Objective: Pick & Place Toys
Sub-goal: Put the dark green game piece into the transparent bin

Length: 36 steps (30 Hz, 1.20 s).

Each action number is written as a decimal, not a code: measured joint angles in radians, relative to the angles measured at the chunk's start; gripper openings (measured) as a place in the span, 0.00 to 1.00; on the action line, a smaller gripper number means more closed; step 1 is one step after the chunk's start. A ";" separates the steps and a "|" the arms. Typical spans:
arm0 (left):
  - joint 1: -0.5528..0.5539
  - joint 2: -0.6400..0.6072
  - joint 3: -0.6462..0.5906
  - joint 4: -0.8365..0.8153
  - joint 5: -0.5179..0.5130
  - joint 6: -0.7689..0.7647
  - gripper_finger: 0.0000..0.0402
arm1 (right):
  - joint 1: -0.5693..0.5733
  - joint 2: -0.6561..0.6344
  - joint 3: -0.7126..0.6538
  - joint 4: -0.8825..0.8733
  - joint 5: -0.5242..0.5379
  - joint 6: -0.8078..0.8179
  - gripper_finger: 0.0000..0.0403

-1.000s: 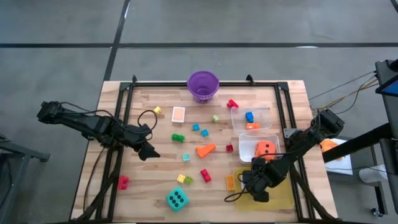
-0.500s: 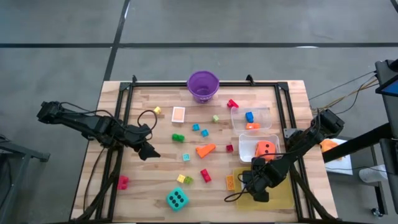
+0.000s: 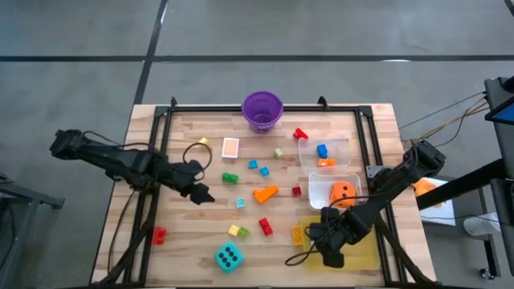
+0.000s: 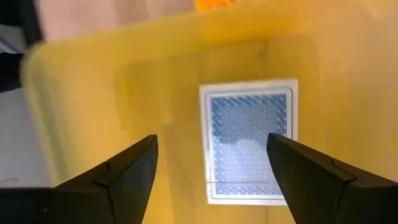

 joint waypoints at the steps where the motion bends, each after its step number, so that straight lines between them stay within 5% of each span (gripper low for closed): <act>1: 0.010 0.023 0.017 -0.018 -0.001 0.013 0.87 | 0.000 0.000 0.011 -0.012 0.001 -0.006 0.72; 14: 0.258 0.270 0.179 -0.231 -0.011 0.541 0.87 | 0.008 -0.082 0.122 -0.095 0.010 -0.019 0.72; 26: 0.361 0.420 0.244 -0.201 -0.008 1.126 0.87 | 0.019 -0.364 0.075 0.012 0.350 0.124 0.72; 36: 0.361 0.591 0.238 -0.133 -0.061 1.370 0.87 | 0.014 -0.382 0.050 0.131 0.531 0.118 0.72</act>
